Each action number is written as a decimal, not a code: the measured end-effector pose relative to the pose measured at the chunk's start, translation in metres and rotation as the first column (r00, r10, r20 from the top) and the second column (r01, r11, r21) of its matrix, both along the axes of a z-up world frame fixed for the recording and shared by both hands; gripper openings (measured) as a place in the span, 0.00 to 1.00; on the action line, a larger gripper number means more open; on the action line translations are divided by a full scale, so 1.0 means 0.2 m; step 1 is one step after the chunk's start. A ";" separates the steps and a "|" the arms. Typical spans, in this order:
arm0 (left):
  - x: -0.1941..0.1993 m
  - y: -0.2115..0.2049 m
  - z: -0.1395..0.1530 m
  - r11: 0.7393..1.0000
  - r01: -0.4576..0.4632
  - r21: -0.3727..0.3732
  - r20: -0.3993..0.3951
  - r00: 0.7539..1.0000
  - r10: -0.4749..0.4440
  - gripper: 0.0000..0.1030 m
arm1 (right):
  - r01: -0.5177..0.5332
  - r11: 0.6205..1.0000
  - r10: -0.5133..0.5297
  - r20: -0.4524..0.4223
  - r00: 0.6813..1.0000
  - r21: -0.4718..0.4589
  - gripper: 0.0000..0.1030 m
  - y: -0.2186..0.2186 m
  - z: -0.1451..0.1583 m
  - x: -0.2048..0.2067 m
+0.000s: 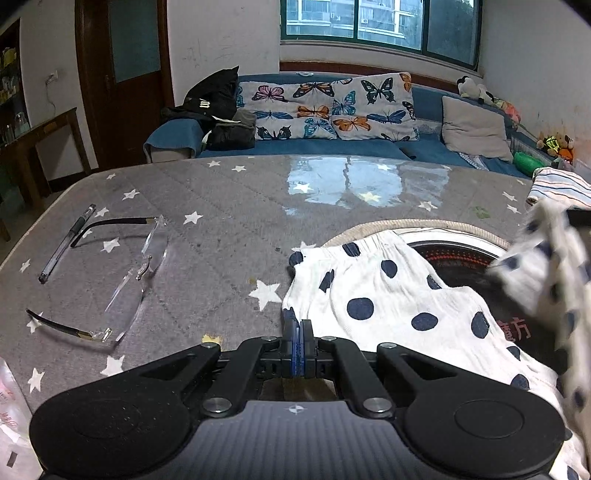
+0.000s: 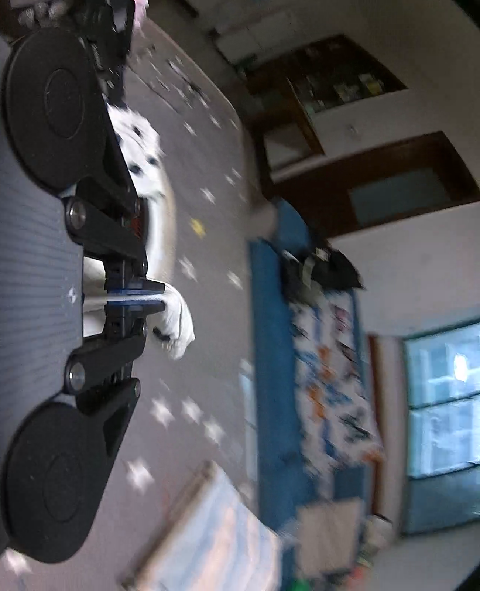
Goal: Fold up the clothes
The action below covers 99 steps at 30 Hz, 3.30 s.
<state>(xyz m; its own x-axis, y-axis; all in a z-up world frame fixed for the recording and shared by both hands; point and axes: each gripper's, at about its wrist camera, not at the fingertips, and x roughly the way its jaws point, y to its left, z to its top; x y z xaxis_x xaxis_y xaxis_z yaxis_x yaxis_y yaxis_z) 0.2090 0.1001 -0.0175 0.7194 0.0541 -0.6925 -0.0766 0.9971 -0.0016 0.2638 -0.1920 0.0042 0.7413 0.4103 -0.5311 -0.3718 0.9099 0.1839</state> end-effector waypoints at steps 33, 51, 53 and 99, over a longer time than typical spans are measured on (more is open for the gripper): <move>0.22 -0.01 0.03 0.998 0.017 0.067 -0.002 1.000 -0.017 0.24 | -0.118 0.982 0.089 -0.192 0.977 -0.147 0.26 0.12 -0.39 0.21; 0.43 -0.04 0.04 0.991 0.073 0.109 0.059 0.995 -0.080 0.08 | 0.006 0.962 -0.018 -0.042 0.999 -0.271 0.06 -0.04 -0.27 0.30; 0.46 -0.04 0.07 0.990 0.066 0.126 0.086 0.993 -0.077 0.08 | 0.028 0.957 -0.036 -0.022 0.999 -0.289 0.06 -0.07 -0.26 0.34; 0.08 -0.20 0.05 0.975 0.220 0.025 0.021 0.975 -0.220 0.28 | -0.103 0.954 0.078 -0.100 0.992 -0.282 0.34 0.13 -0.36 0.73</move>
<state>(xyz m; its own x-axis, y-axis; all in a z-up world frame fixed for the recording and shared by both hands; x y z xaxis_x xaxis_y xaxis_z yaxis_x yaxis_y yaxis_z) 0.2257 0.0596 -0.0080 0.7313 -0.0922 -0.6758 0.1445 0.9893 0.0214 0.4099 -0.1651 -0.0683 0.6539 0.2952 -0.6966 -0.4492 0.8924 -0.0435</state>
